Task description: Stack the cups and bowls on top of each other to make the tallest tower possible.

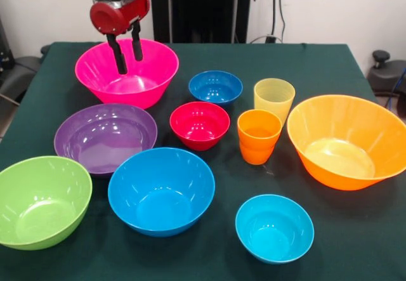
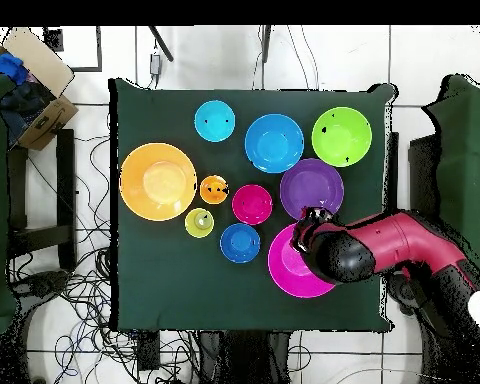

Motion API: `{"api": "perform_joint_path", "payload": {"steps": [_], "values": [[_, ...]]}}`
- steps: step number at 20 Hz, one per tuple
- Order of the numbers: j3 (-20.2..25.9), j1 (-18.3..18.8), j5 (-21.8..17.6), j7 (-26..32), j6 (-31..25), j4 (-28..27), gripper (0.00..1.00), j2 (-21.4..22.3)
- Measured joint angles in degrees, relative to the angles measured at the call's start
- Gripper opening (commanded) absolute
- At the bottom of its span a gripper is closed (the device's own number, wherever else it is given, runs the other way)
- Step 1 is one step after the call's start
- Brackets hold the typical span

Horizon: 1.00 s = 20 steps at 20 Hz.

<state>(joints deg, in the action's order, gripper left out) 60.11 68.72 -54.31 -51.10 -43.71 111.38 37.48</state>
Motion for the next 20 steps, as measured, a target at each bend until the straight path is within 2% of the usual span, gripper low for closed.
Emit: {"api": "perform_joint_path", "payload": {"steps": [9, 20], "values": [[0.1, -0.05, -0.15, 5.82, 0.0, -3.83, 1.0, -2.05], [0.09, -0.04, -1.5, 8.96, 0.0, -6.78, 1.0, -5.35]]}}
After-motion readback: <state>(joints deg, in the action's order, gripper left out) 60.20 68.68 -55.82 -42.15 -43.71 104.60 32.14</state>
